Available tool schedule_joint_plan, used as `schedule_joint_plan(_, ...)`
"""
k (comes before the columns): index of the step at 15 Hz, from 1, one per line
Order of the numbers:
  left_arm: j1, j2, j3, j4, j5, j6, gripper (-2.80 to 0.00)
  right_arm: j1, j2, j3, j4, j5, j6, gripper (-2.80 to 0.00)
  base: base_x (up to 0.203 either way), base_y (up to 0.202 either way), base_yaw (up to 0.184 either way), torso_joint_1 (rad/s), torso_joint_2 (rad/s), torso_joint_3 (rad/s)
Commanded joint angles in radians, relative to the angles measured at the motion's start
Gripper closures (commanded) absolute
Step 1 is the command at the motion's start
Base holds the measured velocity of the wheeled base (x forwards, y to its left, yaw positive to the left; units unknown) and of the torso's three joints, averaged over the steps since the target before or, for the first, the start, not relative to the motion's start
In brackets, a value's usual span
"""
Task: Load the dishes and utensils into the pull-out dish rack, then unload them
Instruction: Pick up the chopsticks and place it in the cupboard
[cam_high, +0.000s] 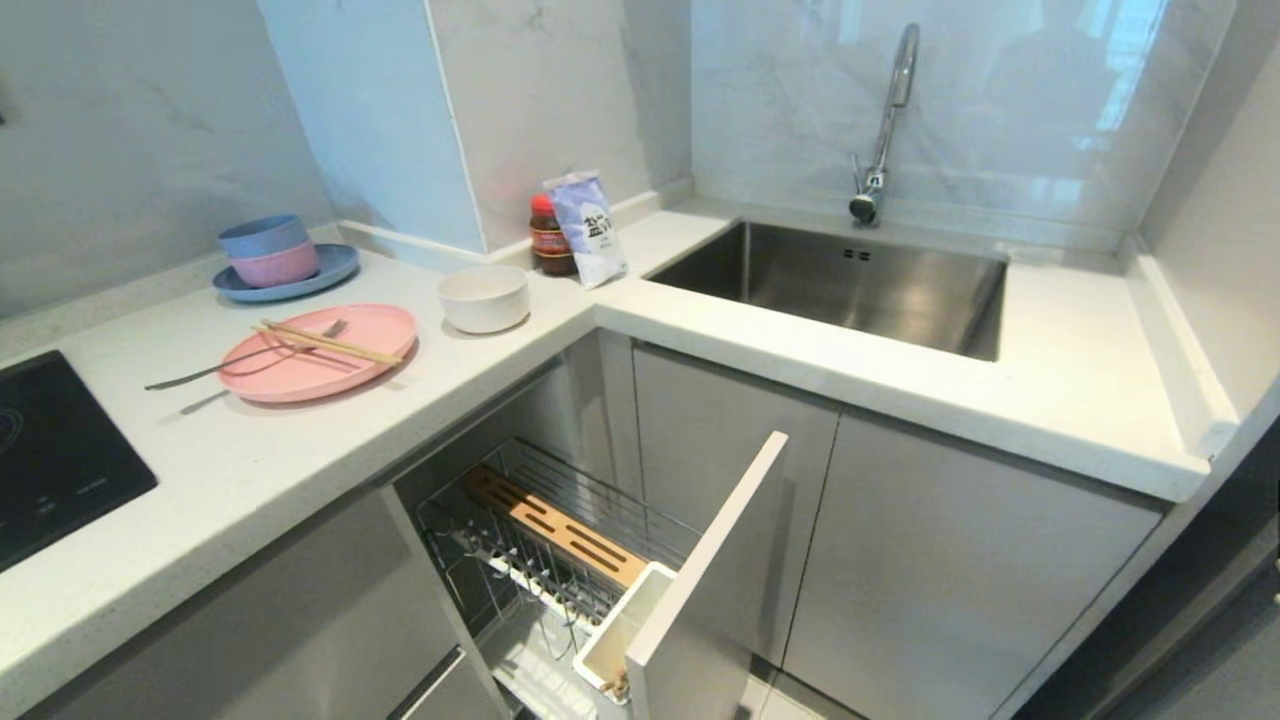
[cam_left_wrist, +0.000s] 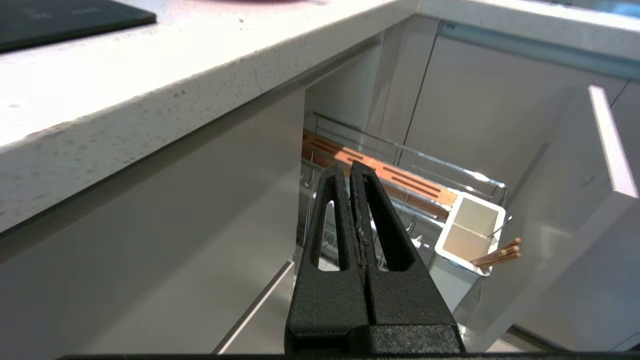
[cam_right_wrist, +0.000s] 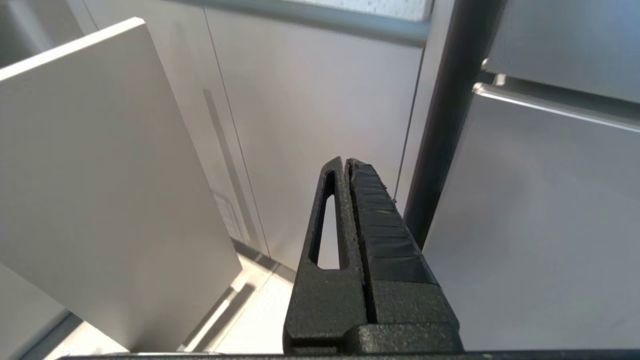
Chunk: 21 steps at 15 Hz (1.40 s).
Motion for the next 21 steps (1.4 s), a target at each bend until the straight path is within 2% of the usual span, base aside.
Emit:
schedule_joint_plan(1, 0.0, 0.001, 0.026, -0.001, 0.0, -0.002, 0.0, 0.0, -0.003, 0.002, 0.0, 0.0, 0.0, 0.0, 0.0, 0.0, 0.0, 0.002, 0.0, -0.194)
schedule_joint_plan(17, 0.0, 0.001, 0.026, -0.001, -0.001, -0.001, 0.0, 0.0, -0.003, 0.002, 0.0, 0.0, 0.0, 0.0, 0.0, 0.0, 0.0, 0.004, 0.0, -0.197)
schedule_joint_plan(21, 0.0, 0.001, 0.026, 0.0, -0.001, -0.002, 0.0, 0.0, -0.003, 0.002, 0.0, 0.0, 0.0, 0.0, 0.0, 0.0, 0.0, 0.002, 0.0, -0.094)
